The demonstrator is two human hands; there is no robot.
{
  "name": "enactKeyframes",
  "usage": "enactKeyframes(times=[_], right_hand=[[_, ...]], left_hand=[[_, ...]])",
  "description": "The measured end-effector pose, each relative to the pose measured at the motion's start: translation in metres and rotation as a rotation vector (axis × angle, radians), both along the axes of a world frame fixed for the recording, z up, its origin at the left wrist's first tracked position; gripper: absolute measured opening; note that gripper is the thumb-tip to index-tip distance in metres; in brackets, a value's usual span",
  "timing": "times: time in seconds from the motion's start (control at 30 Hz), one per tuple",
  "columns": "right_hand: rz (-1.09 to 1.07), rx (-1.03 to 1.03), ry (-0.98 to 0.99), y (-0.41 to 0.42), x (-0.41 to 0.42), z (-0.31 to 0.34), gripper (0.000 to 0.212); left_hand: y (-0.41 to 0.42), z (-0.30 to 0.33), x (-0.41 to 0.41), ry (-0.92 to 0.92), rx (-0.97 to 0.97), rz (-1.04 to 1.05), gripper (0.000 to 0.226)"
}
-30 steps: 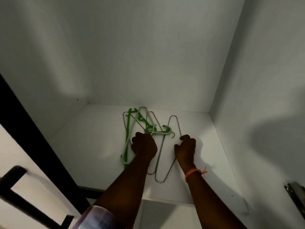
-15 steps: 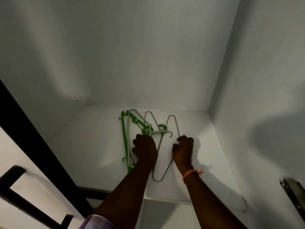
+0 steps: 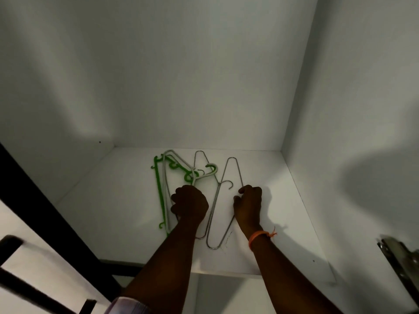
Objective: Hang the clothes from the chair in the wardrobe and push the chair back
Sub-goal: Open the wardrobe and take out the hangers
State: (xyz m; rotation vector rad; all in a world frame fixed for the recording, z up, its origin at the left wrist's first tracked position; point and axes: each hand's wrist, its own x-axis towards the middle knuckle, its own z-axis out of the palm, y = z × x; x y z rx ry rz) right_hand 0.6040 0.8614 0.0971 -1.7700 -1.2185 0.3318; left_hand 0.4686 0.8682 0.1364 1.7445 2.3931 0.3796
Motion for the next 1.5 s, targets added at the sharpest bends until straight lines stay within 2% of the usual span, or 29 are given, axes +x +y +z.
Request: enactKeyframes(times=[0.07,0.13,0.2,0.3,0.47,0.57,0.67,0.83,0.97,1.07,1.17,1.3,1.43,1.5], right_hand=[[-0.003,0.003,0.001,0.000,0.000,0.000,0.020],[-0.006,0.004,0.010,0.001,0.000,0.000,0.020],[-0.010,0.001,0.016,0.000,0.000,0.000,0.020],[-0.002,0.006,0.031,-0.002,0.001,0.001,0.021],[0.007,-0.007,0.075,-0.004,0.007,0.006,0.025],[-0.024,0.028,0.152,-0.007,0.007,0.008,0.025],[-0.067,0.047,0.236,-0.014,0.007,0.009,0.025],[-0.079,0.033,0.324,-0.018,0.013,0.010,0.019],[-0.058,0.018,0.426,-0.022,0.014,0.014,0.021],[-0.086,0.043,0.541,-0.021,0.011,0.016,0.012],[-0.123,0.033,0.688,-0.020,0.014,0.020,0.030],[-0.140,0.040,0.866,-0.020,0.019,0.015,0.052],[-0.195,0.144,0.774,-0.034,0.013,0.024,0.044],[-0.195,0.169,0.799,-0.038,0.011,0.026,0.042]], left_hand=[[-0.004,0.007,0.009,-0.061,0.061,0.064,0.035],[-0.006,0.014,0.014,-0.025,0.132,0.088,0.037],[-0.007,0.017,0.023,-0.031,0.056,0.055,0.040],[-0.015,0.014,0.042,-0.029,0.059,-0.030,0.044],[-0.017,0.000,0.058,0.036,0.031,-0.046,0.037],[-0.017,-0.010,0.060,0.092,-0.037,-0.142,0.035],[-0.015,-0.004,0.060,0.062,-0.016,-0.109,0.028],[-0.011,-0.001,0.058,0.020,-0.086,-0.125,0.027],[-0.018,-0.004,0.060,-0.015,-0.025,-0.123,0.033],[-0.029,0.001,0.067,-0.108,0.055,-0.229,0.037],[-0.040,0.003,0.080,-0.126,0.074,-0.374,0.037],[-0.047,-0.001,0.091,0.097,0.035,-0.385,0.037],[-0.044,0.002,0.091,0.102,-0.037,-0.406,0.037],[-0.044,0.004,0.090,0.090,-0.047,-0.418,0.036]])
